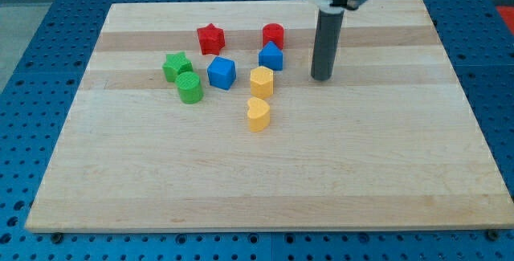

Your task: Push the red circle into the red star

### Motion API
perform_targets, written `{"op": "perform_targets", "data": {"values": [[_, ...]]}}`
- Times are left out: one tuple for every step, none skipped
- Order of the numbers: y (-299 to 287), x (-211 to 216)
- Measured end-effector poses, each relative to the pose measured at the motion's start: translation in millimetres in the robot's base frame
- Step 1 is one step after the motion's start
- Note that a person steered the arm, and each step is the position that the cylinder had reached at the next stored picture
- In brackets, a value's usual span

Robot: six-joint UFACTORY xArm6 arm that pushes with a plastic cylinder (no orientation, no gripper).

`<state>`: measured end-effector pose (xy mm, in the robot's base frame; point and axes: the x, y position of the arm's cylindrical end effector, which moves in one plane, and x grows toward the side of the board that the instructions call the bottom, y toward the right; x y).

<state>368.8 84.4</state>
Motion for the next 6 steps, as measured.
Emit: {"op": "perform_targets", "data": {"values": [[2, -38], [-10, -68], [-41, -61], [-76, -61], [-113, -59], [-118, -39]]}}
